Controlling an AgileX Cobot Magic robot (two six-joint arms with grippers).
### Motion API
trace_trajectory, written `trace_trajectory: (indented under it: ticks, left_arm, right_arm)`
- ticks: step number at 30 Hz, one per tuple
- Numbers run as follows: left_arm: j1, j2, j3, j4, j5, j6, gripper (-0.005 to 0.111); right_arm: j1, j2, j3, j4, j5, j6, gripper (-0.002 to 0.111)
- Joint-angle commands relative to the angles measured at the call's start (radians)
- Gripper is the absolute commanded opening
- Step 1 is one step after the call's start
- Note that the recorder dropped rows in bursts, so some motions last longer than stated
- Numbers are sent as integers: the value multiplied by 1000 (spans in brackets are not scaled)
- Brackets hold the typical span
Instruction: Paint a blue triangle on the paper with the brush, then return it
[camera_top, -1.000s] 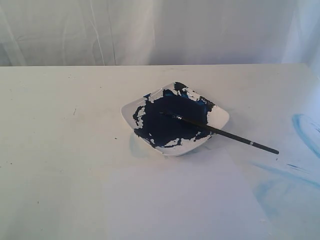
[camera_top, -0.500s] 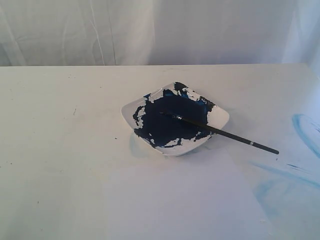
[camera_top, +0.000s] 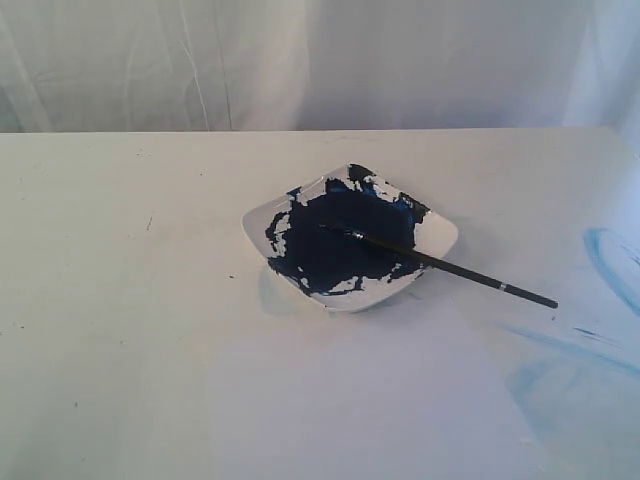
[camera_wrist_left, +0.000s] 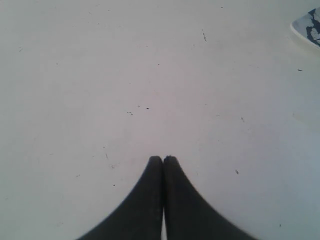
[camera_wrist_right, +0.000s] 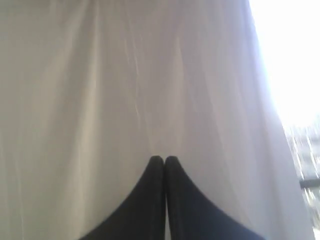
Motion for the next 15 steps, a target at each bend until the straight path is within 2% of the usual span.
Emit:
trace_trajectory:
  ticks: [1,3,5,6,8,9,10,12,13,15]
  left_arm:
    - [-6,2,1,1,-2,-7,0]
    - [-6,-3,1,1,-2,-7,0]
    - [-23,-3,1,1,-2,-7,0]
    - [-32,-3,1,1,-2,-7,0]
    - [-57,-3,1,1,-2,-7,0]
    - [-63,-3,1,1,-2,-7,0]
    - [-65,-3,1,1,-2,-7,0]
    - [-65,-3,1,1,-2,-7,0]
    - [-65,-3,1,1,-2,-7,0]
    - [-65,-3,1,1,-2,-7,0]
  right_arm:
    - [-8,-5,1,-3,-391,75,0]
    - [-6,-5,1,3,-533,177,0]
    - [-6,-5,1,3,-644,192,0]
    - [-6,-5,1,7,-689,192,0]
    - [-6,-5,1,-21,-730,315,0]
    - [-6,-5,-3,-47,-526,458,0]
    - [-6,-5,-50,-101,-158,577,0]
    - [-6,45,-187,-224,400,684,0]
    - [-6,106,-230,-227,511,703,0]
    - [12,239,-318,-227,538,651,0]
